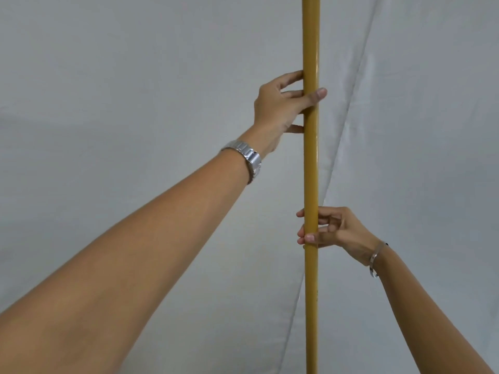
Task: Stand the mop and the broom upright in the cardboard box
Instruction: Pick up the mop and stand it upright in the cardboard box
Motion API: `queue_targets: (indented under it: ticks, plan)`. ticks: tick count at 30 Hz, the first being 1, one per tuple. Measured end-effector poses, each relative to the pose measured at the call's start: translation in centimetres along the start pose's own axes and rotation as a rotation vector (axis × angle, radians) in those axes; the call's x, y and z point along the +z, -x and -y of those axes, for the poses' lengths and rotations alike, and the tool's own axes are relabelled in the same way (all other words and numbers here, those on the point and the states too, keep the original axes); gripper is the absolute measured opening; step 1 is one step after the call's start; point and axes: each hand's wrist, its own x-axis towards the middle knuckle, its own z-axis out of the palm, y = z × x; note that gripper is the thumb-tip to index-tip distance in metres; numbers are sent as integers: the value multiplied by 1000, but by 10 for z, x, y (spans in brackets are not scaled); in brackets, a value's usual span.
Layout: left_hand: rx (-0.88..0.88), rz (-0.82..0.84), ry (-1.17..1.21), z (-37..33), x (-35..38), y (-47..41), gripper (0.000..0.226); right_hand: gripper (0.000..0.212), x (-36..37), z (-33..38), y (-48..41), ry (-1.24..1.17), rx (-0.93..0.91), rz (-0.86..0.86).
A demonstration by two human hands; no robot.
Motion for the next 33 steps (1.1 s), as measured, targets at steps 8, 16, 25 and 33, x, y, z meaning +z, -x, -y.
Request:
queue_targets:
  ticks: [8, 16, 25, 33]
  plan:
    - [-36, 143, -66, -10, -65, 9, 74, 37, 59, 20, -27, -34, -51, 59]
    - [-79, 212, -239, -22, -159, 18, 70, 40, 152, 42, -69, -157, -95, 129]
    - [-139, 277, -368, -42, -323, 22, 80, 41, 308, 76, -140, -246, -110, 149]
    - [-183, 248, -417, -30, -480, 21, 81, 37, 458, 78, -216, -296, -71, 129]
